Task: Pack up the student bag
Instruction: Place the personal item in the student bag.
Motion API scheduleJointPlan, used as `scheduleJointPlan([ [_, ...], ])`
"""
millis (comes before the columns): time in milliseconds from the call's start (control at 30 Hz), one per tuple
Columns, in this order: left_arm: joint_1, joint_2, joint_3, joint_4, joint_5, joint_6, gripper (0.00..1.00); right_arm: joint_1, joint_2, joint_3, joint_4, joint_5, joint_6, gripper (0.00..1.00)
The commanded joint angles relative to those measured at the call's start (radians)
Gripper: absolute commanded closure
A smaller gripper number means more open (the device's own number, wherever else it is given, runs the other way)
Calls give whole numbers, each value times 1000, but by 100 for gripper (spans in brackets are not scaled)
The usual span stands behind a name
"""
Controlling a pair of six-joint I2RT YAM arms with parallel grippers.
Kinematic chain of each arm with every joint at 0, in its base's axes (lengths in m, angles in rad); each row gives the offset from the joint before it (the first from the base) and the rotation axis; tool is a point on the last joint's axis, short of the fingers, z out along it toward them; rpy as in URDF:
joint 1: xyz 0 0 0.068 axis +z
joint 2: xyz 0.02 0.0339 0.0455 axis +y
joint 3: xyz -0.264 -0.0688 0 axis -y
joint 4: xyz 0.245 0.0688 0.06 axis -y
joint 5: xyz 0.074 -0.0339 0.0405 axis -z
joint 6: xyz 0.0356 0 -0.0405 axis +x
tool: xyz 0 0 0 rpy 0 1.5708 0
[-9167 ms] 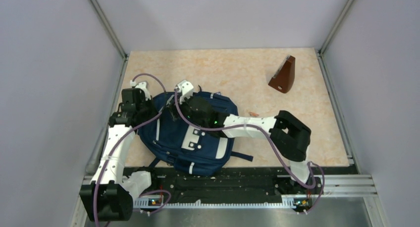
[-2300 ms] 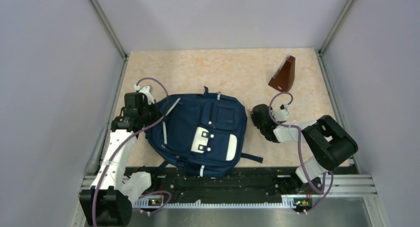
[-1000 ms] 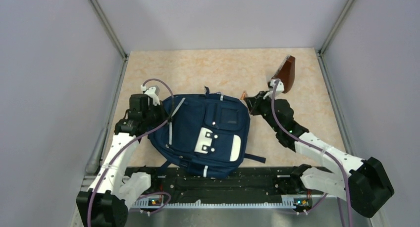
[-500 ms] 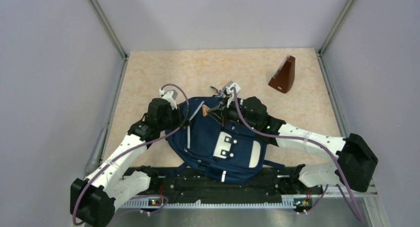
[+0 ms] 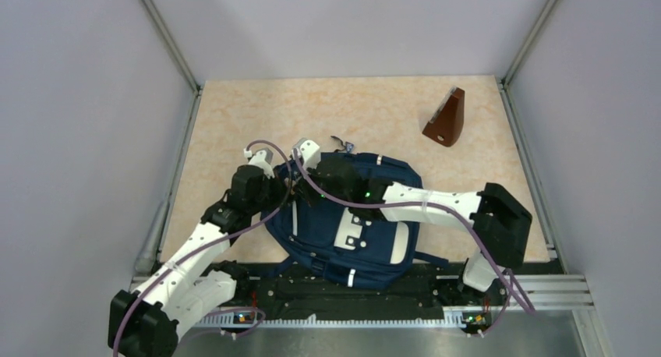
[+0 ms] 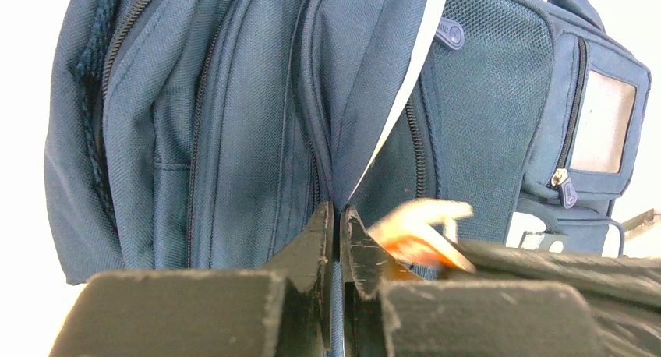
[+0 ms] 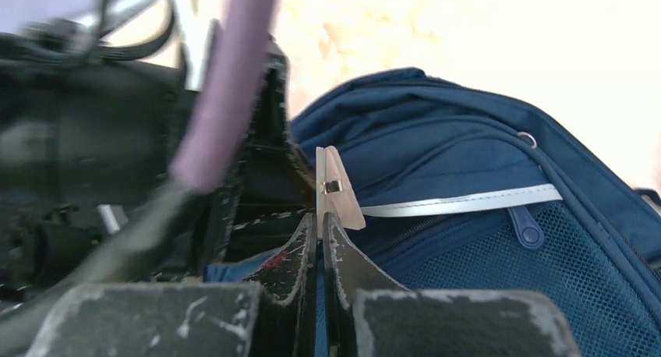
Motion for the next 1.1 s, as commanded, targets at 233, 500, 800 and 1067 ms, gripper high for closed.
scheduleJointPlan([
  [233, -3, -77, -28, 46, -51, -8, 100, 32, 136, 217, -269, 211, 68, 100],
  [500, -3, -101, -15, 44, -67, 1, 100, 44, 194, 336, -491, 220, 59, 100],
  [800, -4, -132, -6, 41, -85, 28, 100, 44, 182, 346, -583, 224, 76, 100],
  [1067, -4, -152, -4, 75, -19, 62, 100, 44, 181, 367, -610, 129, 73, 100],
])
